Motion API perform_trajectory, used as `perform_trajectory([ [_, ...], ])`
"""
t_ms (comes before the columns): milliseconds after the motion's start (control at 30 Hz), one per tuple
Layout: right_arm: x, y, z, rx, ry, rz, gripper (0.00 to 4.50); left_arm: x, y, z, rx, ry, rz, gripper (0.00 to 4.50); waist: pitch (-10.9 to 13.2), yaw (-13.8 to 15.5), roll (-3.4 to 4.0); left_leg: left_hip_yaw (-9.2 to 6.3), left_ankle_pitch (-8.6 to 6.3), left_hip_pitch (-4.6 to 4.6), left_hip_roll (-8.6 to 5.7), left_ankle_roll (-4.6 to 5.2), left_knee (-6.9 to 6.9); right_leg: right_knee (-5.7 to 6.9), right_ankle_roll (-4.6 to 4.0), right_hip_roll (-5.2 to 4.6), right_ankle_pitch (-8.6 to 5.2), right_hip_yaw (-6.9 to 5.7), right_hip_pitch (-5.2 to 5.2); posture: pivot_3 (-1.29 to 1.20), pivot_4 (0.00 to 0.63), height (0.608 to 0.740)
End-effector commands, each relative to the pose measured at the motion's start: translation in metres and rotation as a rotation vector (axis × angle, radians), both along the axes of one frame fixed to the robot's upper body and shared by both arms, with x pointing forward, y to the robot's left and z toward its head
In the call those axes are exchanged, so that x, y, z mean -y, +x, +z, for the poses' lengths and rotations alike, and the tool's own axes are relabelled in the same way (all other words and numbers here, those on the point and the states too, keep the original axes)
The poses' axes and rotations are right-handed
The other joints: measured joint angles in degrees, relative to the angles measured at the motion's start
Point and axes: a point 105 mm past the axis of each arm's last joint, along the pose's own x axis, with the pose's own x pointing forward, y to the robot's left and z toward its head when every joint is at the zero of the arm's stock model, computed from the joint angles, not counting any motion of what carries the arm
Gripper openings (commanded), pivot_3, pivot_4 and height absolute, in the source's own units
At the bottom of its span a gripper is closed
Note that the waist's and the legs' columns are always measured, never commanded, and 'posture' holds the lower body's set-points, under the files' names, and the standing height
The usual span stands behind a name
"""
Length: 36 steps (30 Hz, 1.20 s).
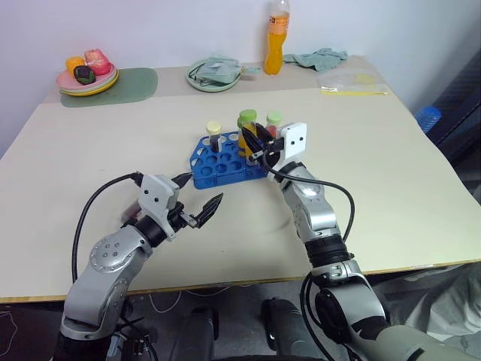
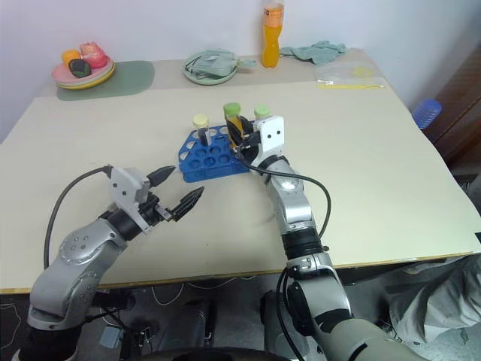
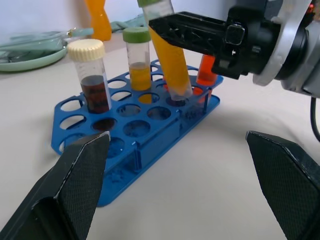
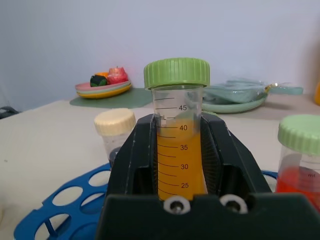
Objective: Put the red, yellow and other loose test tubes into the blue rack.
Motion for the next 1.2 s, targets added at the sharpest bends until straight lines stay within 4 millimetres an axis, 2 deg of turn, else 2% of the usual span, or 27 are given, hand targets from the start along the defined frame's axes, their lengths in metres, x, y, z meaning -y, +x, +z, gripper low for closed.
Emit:
perform_trajectory([
  [33,0.001,0.001,0.007,0.057,0.002,-0.039,0.69,0.005,-0.005,0.012,0.043,-0.005,-0.034,4.50,0.0,0.0,0.00,0.00,0.00,0.00,0.00,0.00,0.00,0.00,0.00,0.00,0.00,0.00,0.00,0.00,0.150,0.740],
  [700,0.005,-0.001,-0.036,0.116,0.001,-0.184,0.69,-0.004,-0.015,-0.012,-0.004,0.009,-0.038,4.50,0.0,0.1,0.00,0.00,0.00,0.04,-0.01,0.00,0.02,0.00,-0.01,-0.01,0.00,0.01,0.06,0.00,0.150,0.740],
  [767,0.005,-0.003,-0.035,0.121,0.015,-0.175,1.71,-0.011,-0.011,-0.014,-0.016,0.017,0.003,4.50,0.0,0.1,0.00,0.00,0.00,0.04,-0.01,0.00,0.02,0.00,-0.01,-0.01,0.00,0.01,0.06,0.00,0.150,0.740],
  [833,0.006,-0.003,-0.031,0.135,0.026,-0.178,2.53,-0.016,-0.008,-0.014,-0.026,0.016,0.036,4.50,0.0,0.1,0.00,-0.01,0.00,0.05,-0.01,0.00,0.01,0.00,-0.01,-0.01,0.00,0.01,0.06,0.00,0.150,0.740],
  [933,0.008,-0.004,-0.016,0.176,0.038,-0.179,3.99,-0.035,-0.002,-0.013,-0.074,0.006,0.122,4.50,0.0,0.0,0.01,-0.02,0.00,0.05,0.00,0.00,0.00,0.01,-0.01,0.00,0.00,0.01,0.06,0.00,0.150,0.740],
  [1067,0.013,-0.010,0.007,0.244,0.023,-0.152,3.99,-0.060,0.003,-0.002,-0.111,0.121,0.178,4.50,0.0,0.0,0.02,-0.04,0.00,0.05,0.02,0.00,-0.01,0.04,-0.02,0.04,-0.01,0.00,0.03,0.00,0.150,0.740],
  [1133,0.012,-0.016,0.015,0.256,0.016,-0.111,3.99,-0.076,0.008,-0.004,-0.209,0.219,0.224,4.50,0.0,0.1,0.01,-0.04,0.00,0.05,0.01,0.00,-0.01,0.03,-0.01,0.03,-0.01,0.00,0.04,0.00,0.150,0.740],
  [1200,0.011,-0.023,0.025,0.264,0.020,-0.054,3.99,-0.092,0.015,0.010,-0.242,0.315,0.255,4.50,0.0,0.1,0.01,-0.09,0.00,0.04,-0.01,0.00,0.00,0.03,-0.01,0.01,-0.01,-0.03,0.05,0.00,0.150,0.740],
])
